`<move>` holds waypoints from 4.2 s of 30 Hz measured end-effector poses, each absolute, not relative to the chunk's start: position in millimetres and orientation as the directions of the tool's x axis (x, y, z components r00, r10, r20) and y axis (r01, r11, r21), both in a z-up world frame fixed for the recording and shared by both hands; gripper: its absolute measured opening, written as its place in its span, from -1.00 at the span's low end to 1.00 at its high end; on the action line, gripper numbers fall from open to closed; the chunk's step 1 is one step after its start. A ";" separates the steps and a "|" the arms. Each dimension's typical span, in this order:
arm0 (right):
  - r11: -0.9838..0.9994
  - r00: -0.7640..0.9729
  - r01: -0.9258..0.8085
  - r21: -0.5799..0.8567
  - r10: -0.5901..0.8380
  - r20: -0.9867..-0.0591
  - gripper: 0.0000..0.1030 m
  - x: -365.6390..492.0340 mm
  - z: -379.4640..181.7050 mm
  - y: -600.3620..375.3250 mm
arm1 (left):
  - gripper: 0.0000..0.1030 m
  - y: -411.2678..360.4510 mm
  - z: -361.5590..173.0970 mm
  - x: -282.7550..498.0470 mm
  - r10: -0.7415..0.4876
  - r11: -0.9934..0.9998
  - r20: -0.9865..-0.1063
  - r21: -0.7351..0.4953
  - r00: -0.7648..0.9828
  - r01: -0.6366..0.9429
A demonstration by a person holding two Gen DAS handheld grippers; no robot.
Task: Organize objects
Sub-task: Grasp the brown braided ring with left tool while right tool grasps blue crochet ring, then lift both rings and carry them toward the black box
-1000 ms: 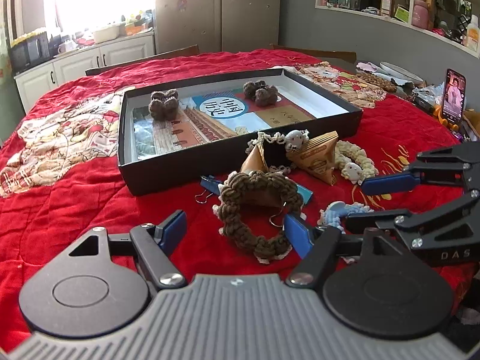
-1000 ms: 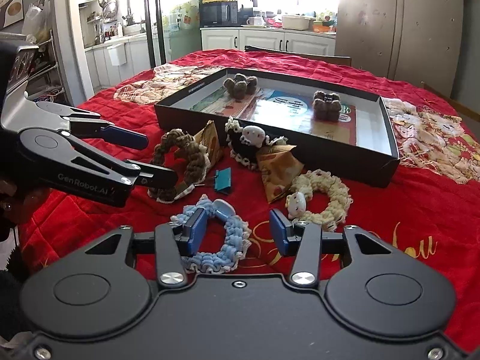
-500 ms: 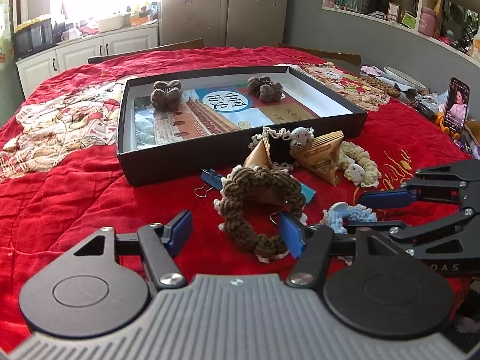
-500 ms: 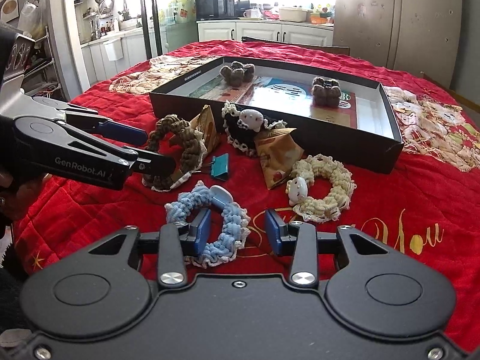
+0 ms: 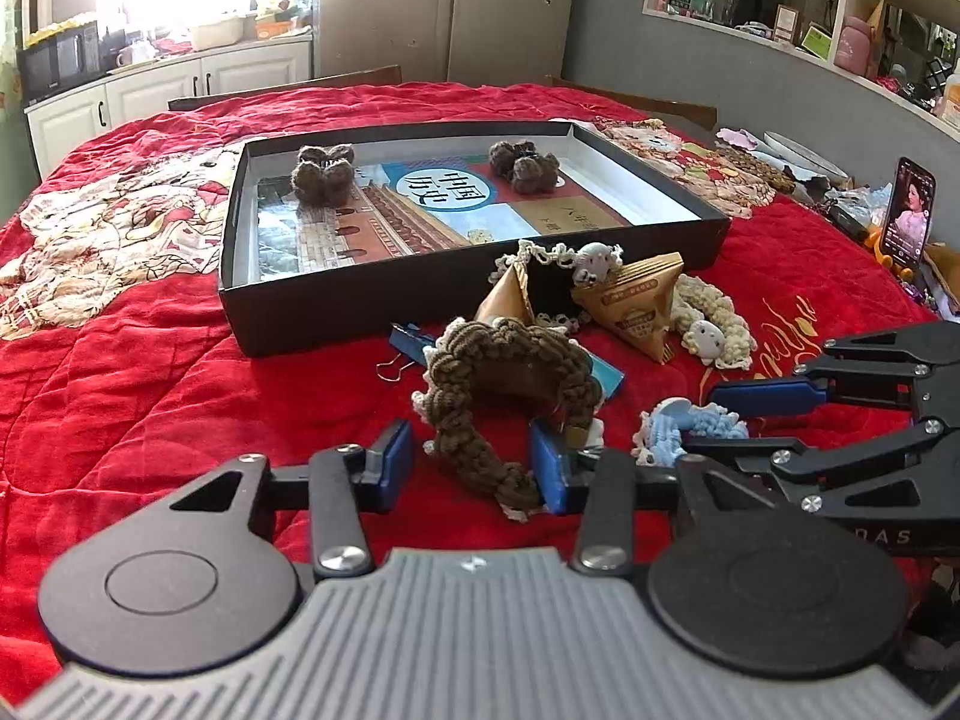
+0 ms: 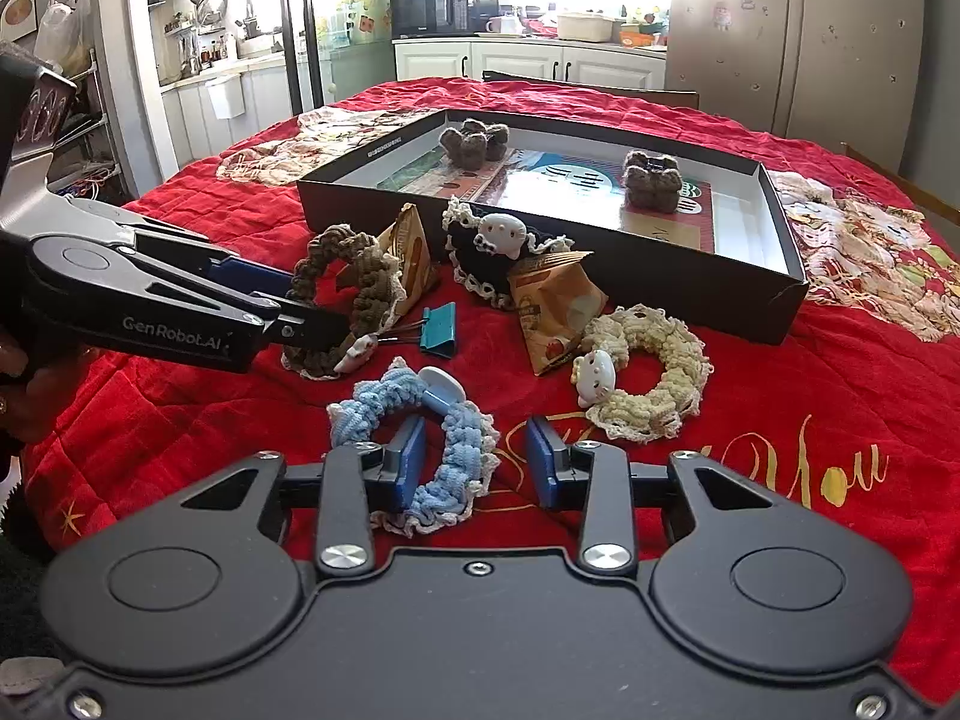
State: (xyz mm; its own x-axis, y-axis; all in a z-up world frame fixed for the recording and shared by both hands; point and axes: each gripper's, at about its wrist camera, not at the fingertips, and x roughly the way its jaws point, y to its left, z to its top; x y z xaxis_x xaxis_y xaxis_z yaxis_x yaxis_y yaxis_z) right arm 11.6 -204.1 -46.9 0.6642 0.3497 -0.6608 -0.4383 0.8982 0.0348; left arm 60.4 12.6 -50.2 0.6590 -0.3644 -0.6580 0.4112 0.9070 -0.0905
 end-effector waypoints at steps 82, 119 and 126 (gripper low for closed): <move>0.884 0.729 -0.467 -0.028 0.367 -0.577 -0.75 -9.7 -16.4 -205.7 | -0.69 12.5 -5.6 29.7 -0.424 0.885 -0.559 -0.088 0.712 0.457; 0.909 0.832 -0.402 -0.108 0.314 -0.457 -0.75 1.1 34.5 -219.9 | -0.69 7.1 37.7 40.7 -0.434 0.883 -0.457 -0.043 0.776 0.468; 0.919 0.858 -0.374 -0.124 0.292 -0.422 -0.75 19.9 49.0 -220.9 | -0.69 6.6 51.3 55.1 -0.432 0.888 -0.422 -0.043 0.797 0.458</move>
